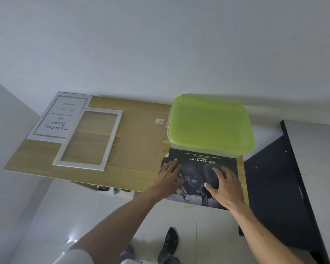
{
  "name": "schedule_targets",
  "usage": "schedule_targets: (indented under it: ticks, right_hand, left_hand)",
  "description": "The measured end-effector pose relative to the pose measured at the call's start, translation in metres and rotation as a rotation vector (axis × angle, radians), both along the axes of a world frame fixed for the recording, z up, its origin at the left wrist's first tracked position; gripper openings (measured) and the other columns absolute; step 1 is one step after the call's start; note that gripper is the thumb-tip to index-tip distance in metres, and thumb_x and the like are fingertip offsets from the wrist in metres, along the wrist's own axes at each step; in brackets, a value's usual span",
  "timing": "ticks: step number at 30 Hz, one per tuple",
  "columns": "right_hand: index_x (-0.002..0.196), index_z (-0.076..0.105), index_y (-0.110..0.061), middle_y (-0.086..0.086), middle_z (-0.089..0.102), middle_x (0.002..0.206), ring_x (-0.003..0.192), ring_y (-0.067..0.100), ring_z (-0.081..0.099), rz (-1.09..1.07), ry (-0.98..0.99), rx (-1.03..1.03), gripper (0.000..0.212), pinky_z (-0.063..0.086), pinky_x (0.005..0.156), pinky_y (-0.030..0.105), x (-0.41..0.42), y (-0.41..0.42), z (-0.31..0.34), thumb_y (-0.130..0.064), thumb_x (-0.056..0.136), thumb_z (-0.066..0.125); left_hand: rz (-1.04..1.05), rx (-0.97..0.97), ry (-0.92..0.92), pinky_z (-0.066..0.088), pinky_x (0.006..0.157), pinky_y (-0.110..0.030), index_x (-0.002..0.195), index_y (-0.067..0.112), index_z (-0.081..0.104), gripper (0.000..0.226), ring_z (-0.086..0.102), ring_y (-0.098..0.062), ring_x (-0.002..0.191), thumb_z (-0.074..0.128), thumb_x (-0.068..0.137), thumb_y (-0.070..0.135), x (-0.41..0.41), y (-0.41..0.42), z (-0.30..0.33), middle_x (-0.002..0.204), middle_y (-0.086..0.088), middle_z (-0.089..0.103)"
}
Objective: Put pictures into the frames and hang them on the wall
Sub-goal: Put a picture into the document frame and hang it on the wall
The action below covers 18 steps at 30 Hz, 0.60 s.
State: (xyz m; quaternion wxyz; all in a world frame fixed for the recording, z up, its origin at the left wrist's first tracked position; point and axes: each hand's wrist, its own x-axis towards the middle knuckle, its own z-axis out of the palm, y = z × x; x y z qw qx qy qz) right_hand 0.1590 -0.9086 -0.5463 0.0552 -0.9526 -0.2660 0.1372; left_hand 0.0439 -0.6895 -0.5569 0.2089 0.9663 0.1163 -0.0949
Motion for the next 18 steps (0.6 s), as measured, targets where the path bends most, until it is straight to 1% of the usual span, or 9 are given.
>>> schedule_targets:
  ticks: [2,5,7,10,13,16,18]
  right_hand:
    - [0.143,0.048,-0.025,0.010,0.043,0.150,0.141,0.028,0.038,0.029,0.007,0.012,0.070,0.037,0.111,0.042,0.000,0.015,0.007,-0.065,0.086,0.057]
    - [0.143,0.046,-0.025,0.004,0.045,0.147,0.137,0.023,0.042,0.086,0.024,0.063,0.068,0.040,0.108,0.038,-0.004,0.048,0.017,-0.064,0.088,0.054]
    - [0.143,0.045,-0.026,0.002,0.046,0.145,0.134,0.021,0.044,0.121,0.049,0.097,0.066,0.042,0.106,0.037,-0.010,0.077,0.022,-0.063,0.089,0.054]
    - [0.143,0.046,-0.025,0.001,0.046,0.144,0.130,0.021,0.048,0.183,0.092,0.114,0.066,0.047,0.103,0.036,-0.023,0.128,0.028,-0.062,0.089,0.054]
    - [0.136,0.052,-0.021,0.003,0.051,0.139,0.122,0.022,0.055,0.251,0.086,0.144,0.062,0.050,0.098,0.037,-0.038,0.188,0.030,-0.062,0.088,0.055]
    - [0.137,0.051,-0.022,0.005,0.051,0.139,0.124,0.024,0.054,0.292,0.057,0.170,0.059,0.049,0.099,0.038,-0.054,0.251,0.033,-0.059,0.090,0.056]
    - [0.138,0.050,-0.024,0.005,0.050,0.140,0.126,0.023,0.052,0.282,0.067,0.194,0.060,0.048,0.099,0.037,-0.067,0.296,0.036,-0.059,0.091,0.055]
  left_hand:
    - [0.037,-0.003,-0.024,0.012,0.120,-0.036,0.151,0.009,0.030,0.066,0.018,-0.027,0.147,0.049,0.097,0.042,-0.004,0.014,0.007,0.160,-0.010,0.022]
    - [0.086,-0.019,-0.062,0.024,0.115,-0.034,0.142,0.009,0.040,0.059,0.034,-0.027,0.138,0.054,0.094,0.039,-0.015,0.044,0.016,0.147,-0.008,0.040]
    - [0.125,-0.006,-0.065,0.028,0.114,-0.035,0.141,0.010,0.040,0.057,0.036,-0.026,0.137,0.054,0.094,0.039,-0.023,0.070,0.021,0.147,-0.007,0.041]
    - [0.188,-0.004,-0.065,0.031,0.114,-0.037,0.144,0.009,0.037,0.061,0.034,-0.025,0.138,0.053,0.094,0.042,-0.038,0.116,0.025,0.150,-0.008,0.038]
    - [0.225,0.008,-0.078,0.035,0.110,-0.036,0.142,0.008,0.039,0.061,0.037,-0.025,0.136,0.053,0.094,0.042,-0.055,0.168,0.030,0.147,-0.008,0.040]
    - [0.252,0.002,-0.080,0.036,0.106,-0.037,0.139,0.008,0.043,0.058,0.040,-0.026,0.133,0.055,0.093,0.040,-0.073,0.222,0.033,0.143,-0.008,0.043]
    - [0.269,-0.003,-0.078,0.037,0.104,-0.037,0.136,0.008,0.045,0.056,0.041,-0.026,0.131,0.057,0.091,0.039,-0.085,0.264,0.033,0.140,-0.008,0.045]
